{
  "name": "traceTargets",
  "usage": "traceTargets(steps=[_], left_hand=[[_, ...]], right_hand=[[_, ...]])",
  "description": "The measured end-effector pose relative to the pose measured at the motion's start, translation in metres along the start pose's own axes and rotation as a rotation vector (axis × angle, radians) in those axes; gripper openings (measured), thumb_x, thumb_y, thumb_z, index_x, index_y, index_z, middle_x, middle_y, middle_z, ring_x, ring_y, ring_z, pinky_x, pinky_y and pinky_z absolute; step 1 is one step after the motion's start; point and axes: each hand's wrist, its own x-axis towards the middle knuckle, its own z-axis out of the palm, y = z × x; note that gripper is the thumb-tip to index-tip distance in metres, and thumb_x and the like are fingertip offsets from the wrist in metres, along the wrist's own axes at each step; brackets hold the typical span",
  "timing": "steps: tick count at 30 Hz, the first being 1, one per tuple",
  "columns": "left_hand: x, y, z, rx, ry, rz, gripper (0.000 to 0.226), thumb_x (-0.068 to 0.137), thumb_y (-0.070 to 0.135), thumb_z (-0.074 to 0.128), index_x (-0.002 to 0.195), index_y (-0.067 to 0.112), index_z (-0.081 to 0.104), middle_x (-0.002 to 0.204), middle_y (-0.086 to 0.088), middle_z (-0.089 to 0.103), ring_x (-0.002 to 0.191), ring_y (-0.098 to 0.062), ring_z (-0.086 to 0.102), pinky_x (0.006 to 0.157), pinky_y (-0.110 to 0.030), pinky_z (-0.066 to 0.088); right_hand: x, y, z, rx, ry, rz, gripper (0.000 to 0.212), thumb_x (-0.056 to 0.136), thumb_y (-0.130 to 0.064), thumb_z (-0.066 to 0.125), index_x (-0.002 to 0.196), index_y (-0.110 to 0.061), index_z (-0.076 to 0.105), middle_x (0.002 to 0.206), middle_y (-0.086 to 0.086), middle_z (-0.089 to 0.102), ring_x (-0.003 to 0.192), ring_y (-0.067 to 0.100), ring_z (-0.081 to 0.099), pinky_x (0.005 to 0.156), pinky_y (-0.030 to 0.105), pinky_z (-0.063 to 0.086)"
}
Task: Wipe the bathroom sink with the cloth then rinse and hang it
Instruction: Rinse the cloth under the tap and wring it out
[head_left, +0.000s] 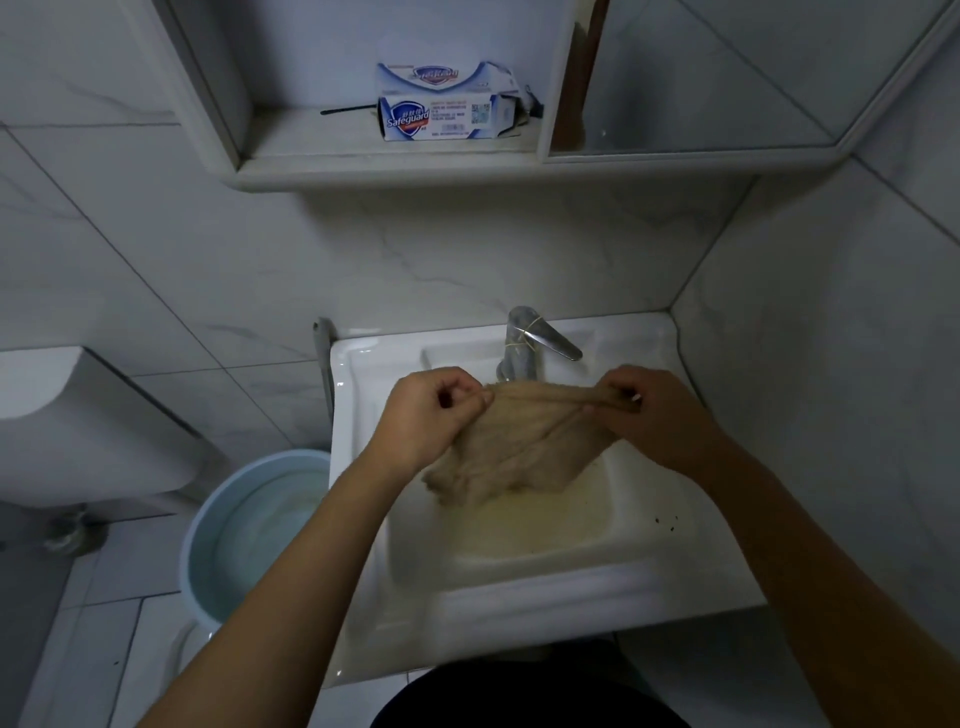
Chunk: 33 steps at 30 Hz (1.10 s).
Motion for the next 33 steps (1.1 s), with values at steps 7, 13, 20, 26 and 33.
traceTargets(steps=[7, 13, 20, 26, 33], left_hand=[[-0.006, 0.018, -0.017, -0.17, 0.138, 0.025, 0.013, 0.09, 0.011, 0.071, 0.08, 0.019, 0.075, 0.061, 0.005, 0.062, 0.063, -0.015, 0.06, 0.065, -0.028, 0.054], [-0.015, -0.002, -0.007, -0.083, 0.037, -0.138, 0.011, 0.094, 0.013, 0.068, 0.084, 0.015, 0.073, 0.071, -0.002, 0.067, 0.065, -0.017, 0.063, 0.067, -0.034, 0.057], [-0.032, 0.032, 0.001, -0.29, 0.135, -0.223, 0.018, 0.099, 0.019, 0.061, 0.082, 0.017, 0.065, 0.073, 0.002, 0.056, 0.069, -0.013, 0.051, 0.063, -0.034, 0.048], [-0.058, 0.086, 0.025, -0.712, 0.147, -0.286, 0.013, 0.102, 0.019, 0.053, 0.097, 0.011, 0.061, 0.075, -0.003, 0.065, 0.068, -0.017, 0.063, 0.065, -0.03, 0.054], [-0.108, 0.108, 0.048, -0.946, 0.315, -0.294, 0.018, 0.102, 0.017, 0.049, 0.106, 0.003, 0.059, 0.086, -0.012, 0.066, 0.076, -0.023, 0.064, 0.076, -0.036, 0.053]], right_hand=[[-0.007, -0.019, 0.009, 0.134, 0.132, -0.054, 0.026, 0.088, -0.005, 0.065, 0.071, -0.023, 0.059, 0.057, -0.004, 0.051, 0.051, 0.005, 0.045, 0.052, 0.01, 0.037], [-0.01, -0.001, 0.043, 0.064, 0.086, 0.055, 0.019, 0.084, -0.014, 0.064, 0.067, -0.018, 0.055, 0.058, 0.0, 0.05, 0.053, 0.004, 0.043, 0.058, 0.025, 0.04], [-0.012, -0.002, 0.029, 0.452, 0.059, 0.043, 0.012, 0.09, -0.016, 0.068, 0.084, -0.006, 0.069, 0.081, 0.019, 0.065, 0.071, 0.025, 0.061, 0.069, 0.03, 0.046], [-0.037, 0.007, 0.052, 0.678, -0.261, 0.037, 0.025, 0.08, -0.03, 0.078, 0.103, -0.028, 0.071, 0.094, -0.007, 0.075, 0.091, 0.01, 0.07, 0.081, 0.031, 0.052], [-0.071, -0.017, 0.073, 0.719, -0.379, -0.067, 0.038, 0.074, -0.033, 0.079, 0.109, -0.031, 0.065, 0.104, -0.005, 0.074, 0.1, 0.012, 0.07, 0.087, 0.035, 0.059]])
